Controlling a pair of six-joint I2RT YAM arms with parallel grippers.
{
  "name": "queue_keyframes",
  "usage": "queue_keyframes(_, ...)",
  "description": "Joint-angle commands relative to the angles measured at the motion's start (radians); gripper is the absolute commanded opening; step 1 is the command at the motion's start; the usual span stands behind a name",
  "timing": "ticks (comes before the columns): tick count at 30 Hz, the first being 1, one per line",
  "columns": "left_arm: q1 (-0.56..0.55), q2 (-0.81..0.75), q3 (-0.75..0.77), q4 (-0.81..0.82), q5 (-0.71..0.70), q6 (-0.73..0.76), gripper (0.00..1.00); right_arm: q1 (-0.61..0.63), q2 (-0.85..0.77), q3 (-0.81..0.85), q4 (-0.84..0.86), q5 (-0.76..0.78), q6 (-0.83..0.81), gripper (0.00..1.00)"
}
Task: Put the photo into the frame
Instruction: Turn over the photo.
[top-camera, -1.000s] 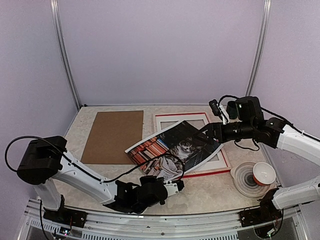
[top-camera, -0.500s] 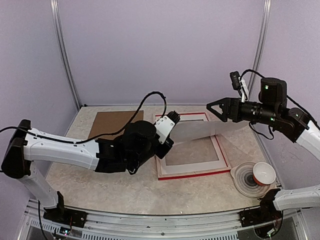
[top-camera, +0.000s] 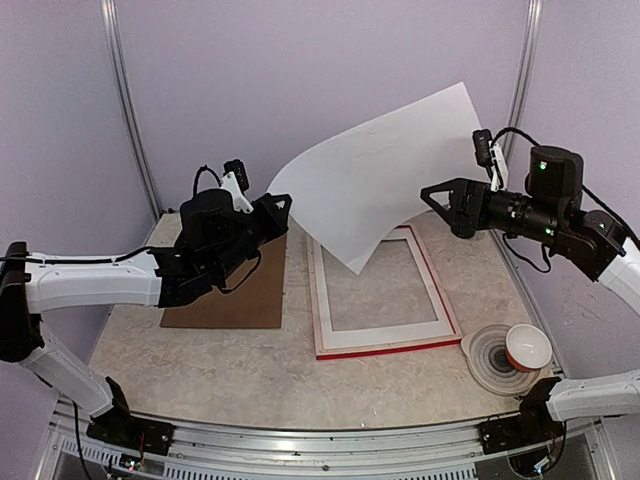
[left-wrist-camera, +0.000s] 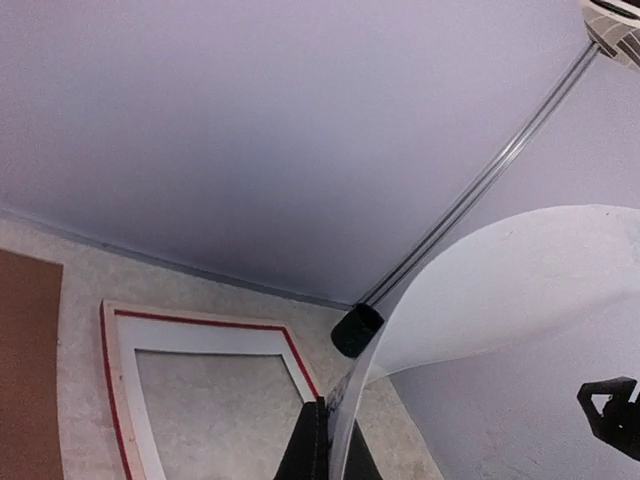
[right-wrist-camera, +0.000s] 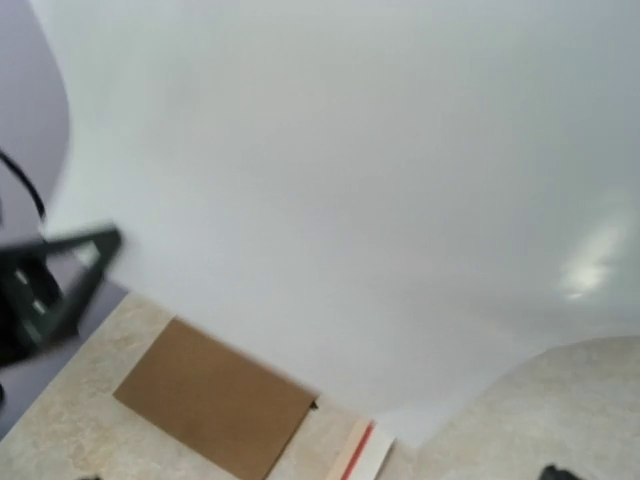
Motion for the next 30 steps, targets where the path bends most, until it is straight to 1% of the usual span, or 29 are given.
queue_keyframes(1, 0.049, -0.011, -0.16, 0.022, -0.043, -0.403, 0.0, -0.012, 0.024, 0.005, -0.003, 0.041, 0.025, 0.94)
queue_keyframes(6, 0.03, 0.019, -0.26, 0.033, -0.093, -0.647, 0.0, -0.012, 0.059, -0.001, 0.005, 0.039, 0.037, 0.94)
queue_keyframes(10, 0.017, 0.056, -0.355, 0.12, -0.128, -0.811, 0.0, -0.013, 0.086, 0.007, -0.009, 0.049, 0.037, 0.94)
queue_keyframes(11, 0.019, 0.059, -0.376, 0.146, -0.134, -0.832, 0.0, -0.013, 0.092, 0.007, -0.014, 0.055, 0.035, 0.94)
queue_keyframes(13, 0.019, 0.066, -0.404, 0.179, -0.139, -0.858, 0.0, -0.013, 0.102, 0.006, -0.023, 0.069, 0.032, 0.95)
queue_keyframes(16, 0.013, 0.079, -0.406, 0.175, -0.125, -0.871, 0.02, -0.013, 0.121, 0.002, -0.032, 0.096, 0.034, 0.95)
queue_keyframes(19, -0.008, 0.098, -0.416, 0.18, -0.118, -0.902, 0.02, -0.018, 0.146, -0.004, -0.039, 0.128, 0.048, 0.95)
queue_keyframes(22, -0.041, 0.123, -0.416, 0.184, -0.113, -0.919, 0.02, -0.05, 0.182, -0.023, -0.036, 0.129, 0.066, 0.95)
queue_keyframes(25, -0.072, 0.141, -0.426, 0.191, -0.105, -0.949, 0.03, -0.103, 0.225, -0.053, -0.01, 0.091, 0.082, 0.95)
queue_keyframes(30, -0.101, 0.148, -0.435, 0.203, -0.084, -0.947, 0.03, -0.188, 0.305, -0.084, 0.029, 0.024, 0.096, 0.95)
